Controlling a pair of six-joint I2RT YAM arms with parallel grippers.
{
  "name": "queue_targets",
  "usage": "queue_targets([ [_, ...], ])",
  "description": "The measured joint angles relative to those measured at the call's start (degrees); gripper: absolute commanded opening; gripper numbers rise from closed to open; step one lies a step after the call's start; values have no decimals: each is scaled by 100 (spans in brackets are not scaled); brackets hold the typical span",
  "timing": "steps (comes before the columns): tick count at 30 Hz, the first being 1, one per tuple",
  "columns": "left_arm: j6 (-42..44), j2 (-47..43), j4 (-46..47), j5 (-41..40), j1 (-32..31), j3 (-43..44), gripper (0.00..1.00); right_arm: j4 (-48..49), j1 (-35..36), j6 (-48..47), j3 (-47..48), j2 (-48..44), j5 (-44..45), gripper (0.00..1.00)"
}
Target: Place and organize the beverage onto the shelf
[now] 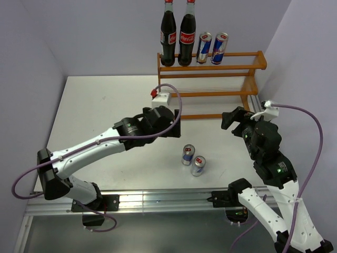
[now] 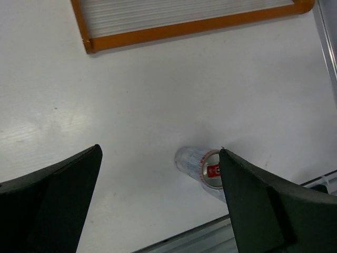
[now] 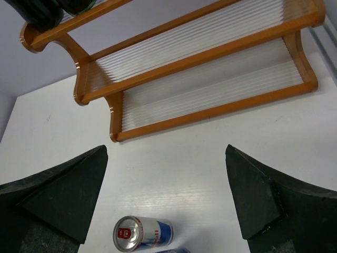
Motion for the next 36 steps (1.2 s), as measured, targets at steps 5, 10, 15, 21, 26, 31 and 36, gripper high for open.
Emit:
queue_targets([
  [5,-249,732,-11,-114,-555,463,100,-258,0,243,-13,-203,98,100],
  [10,-402,1484,-175,-219,-894,911,100,-302,0,297,-83,-476,-4,100],
  [15,-518,2028,-396,-310,-1054,1185,99,-310,0,275,-249,-476,-188,100],
  [21,-584,2304,-420,-212,-1069,1187,97,-319,0,229,-365,-485,-420,100],
  [26,-592,2481,-420,-55,-1071,1189,89,-313,0,164,-369,-485,-562,100],
  [31,-608,2612,-433,98,-1082,1189,68,-256,0,144,-446,-487,-697,100],
  [36,-601,2616,-442,92,-1097,1191,33,-223,0,144,-476,-485,-822,100],
])
